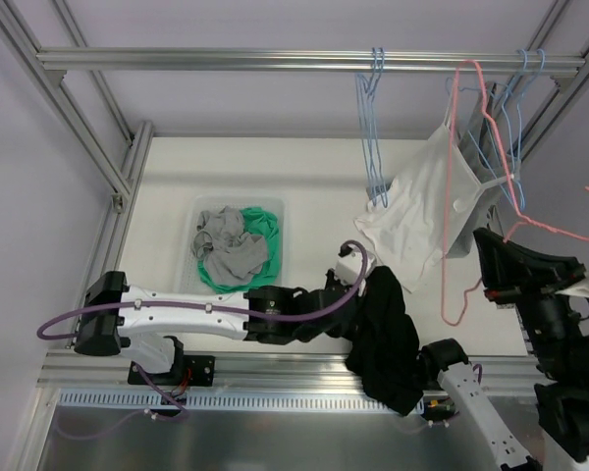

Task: Remove the tank top from the hanger

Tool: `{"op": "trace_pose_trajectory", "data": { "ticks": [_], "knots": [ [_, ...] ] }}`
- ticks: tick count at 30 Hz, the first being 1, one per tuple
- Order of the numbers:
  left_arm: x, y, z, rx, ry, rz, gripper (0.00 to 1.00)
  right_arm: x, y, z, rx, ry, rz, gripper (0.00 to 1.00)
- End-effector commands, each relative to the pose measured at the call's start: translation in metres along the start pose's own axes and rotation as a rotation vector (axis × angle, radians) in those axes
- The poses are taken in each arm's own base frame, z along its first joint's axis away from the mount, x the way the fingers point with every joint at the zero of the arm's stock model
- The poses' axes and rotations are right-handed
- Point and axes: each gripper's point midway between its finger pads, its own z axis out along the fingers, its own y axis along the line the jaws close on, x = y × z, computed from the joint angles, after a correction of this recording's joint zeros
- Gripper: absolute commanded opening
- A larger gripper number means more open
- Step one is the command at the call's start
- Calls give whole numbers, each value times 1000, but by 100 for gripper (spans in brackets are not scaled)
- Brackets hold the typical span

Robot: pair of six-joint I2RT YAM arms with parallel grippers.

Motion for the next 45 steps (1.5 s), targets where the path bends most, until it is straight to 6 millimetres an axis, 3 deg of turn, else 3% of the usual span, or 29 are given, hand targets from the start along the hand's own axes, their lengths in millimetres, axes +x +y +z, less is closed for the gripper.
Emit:
{"op": "trace_pose_trajectory", "data": {
  "ticks": [1, 3, 5, 7, 8, 11, 13, 14, 15, 18, 21, 23, 24, 26, 27, 28, 31, 33, 38, 45],
  "knots": [
    [12, 58, 18, -200, 28, -138, 0, 17, -39, -25, 219, 167, -113, 0],
    [20, 67, 25, -216, 54, -140, 0, 31, -46, -26, 249, 257, -129, 0],
    [28, 76, 34, -233, 84, -146, 0, 57, -61, -19, 295, 401, -161, 0],
    [28, 87, 40, -241, 102, -183, 2, 66, -68, -10, 310, 451, -185, 0],
    [30, 90, 41, -243, 111, -195, 12, 69, -69, -4, 308, 472, -191, 0],
    [23, 95, 37, -246, 97, -205, 55, 81, -78, 21, 325, 549, -214, 0],
    [12, 99, 27, -250, 76, -185, 72, 70, -80, 38, 334, 528, -230, 0],
    [6, 100, 23, -254, 64, -180, 92, 77, -86, 51, 351, 560, -244, 0],
    [1, 102, 17, -255, 55, -175, 99, 67, -83, 61, 337, 540, -250, 0],
    [-19, 106, -12, -221, 21, -128, 99, 67, -84, 101, 308, 560, -270, 0],
    [-17, 108, -34, -175, 52, -84, 99, 70, -92, 141, 314, 589, -292, 0],
    [-4, 115, -47, -172, 91, -67, 99, 71, -97, 158, 323, 597, -304, 0],
    [-8, 117, -59, -159, 73, -83, 99, 84, -105, 174, 336, 631, -308, 0],
    [5, 127, -71, -165, 88, -90, 99, 74, -106, 192, 344, 602, -320, 0],
    [0, 129, -82, -151, 62, -113, 99, 89, -113, 205, 352, 641, -319, 0],
    [8, 133, -85, -156, 72, -115, 99, 81, -113, 214, 350, 618, -327, 0],
    [13, 140, -100, -142, 58, -143, 99, 97, -124, 234, 367, 657, -344, 0],
    [14, 143, -109, -135, 50, -155, 99, 93, -124, 244, 370, 637, -357, 0],
    [26, 153, -113, -157, 60, -156, 99, 115, -125, 265, 372, 666, -368, 0],
    [41, 154, -103, -184, 113, -139, 99, 157, -127, 257, 396, 754, -330, 0]
  ]
}}
